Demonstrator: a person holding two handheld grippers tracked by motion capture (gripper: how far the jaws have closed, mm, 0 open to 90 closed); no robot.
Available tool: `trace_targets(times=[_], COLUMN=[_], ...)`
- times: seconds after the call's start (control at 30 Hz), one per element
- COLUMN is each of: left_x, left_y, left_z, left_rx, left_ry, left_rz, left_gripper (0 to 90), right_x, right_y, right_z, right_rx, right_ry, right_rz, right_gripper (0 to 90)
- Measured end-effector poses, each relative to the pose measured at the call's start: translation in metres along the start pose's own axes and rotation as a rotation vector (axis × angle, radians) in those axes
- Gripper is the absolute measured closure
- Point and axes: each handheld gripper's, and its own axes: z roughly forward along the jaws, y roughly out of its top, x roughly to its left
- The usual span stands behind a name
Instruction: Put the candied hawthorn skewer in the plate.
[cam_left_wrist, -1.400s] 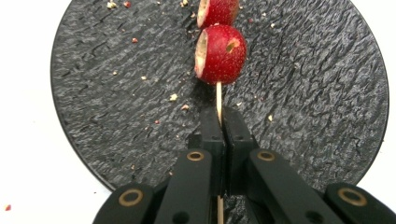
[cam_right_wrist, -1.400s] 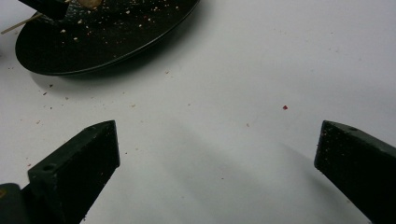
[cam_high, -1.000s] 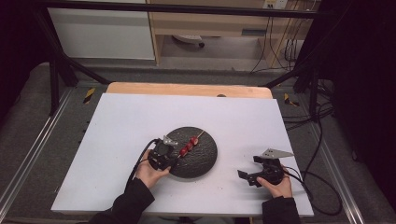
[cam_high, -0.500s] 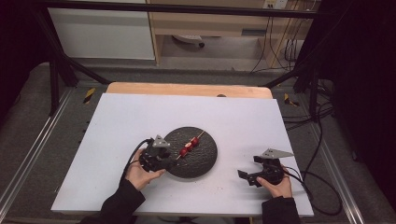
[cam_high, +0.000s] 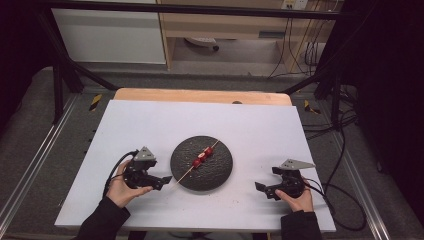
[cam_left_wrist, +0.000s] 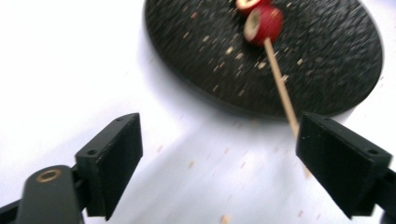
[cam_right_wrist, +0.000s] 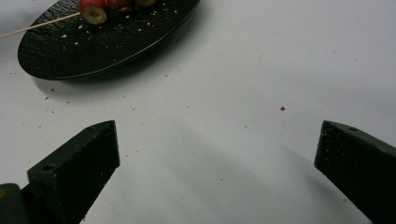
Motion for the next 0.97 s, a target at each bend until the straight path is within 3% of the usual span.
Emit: trace_targets(times=[0.13,0.27,0.43,0.63,0.97], left_x=[0.009,0.016,0.023,0.029,0.033], left_y=[-0.015,-0.03,-0.045,-0.063,-0.07], left_z=[-0.006,-0.012,-0.018,-0.02,-0.021], left_rx=[-0.014,-0.039,-0.067,-0.09,-0.096], left_ry=[0.022,0.029,0.042,0.052,0.072], left_rz=[-0.031,-0.034,-0.063,-0.068,-0.067], left_gripper=[12.4,4.9,5.0,5.0,5.1], right_x=[0.0,0.0,0.0,0.001,0.001], right_y=[0.0,0.0,0.0,-0.001,-0.001], right_z=[0.0,0.0,0.0,0.0,-0.001], right_rx=[0.001,0.0,0.004,0.007,0.013], right_ry=[0.002,0.002,0.003,0.004,0.011], right_rz=[-0.001,0.0,-0.002,-0.005,-0.008], right_gripper=[0.6,0.6,0.6,0.5,0.5])
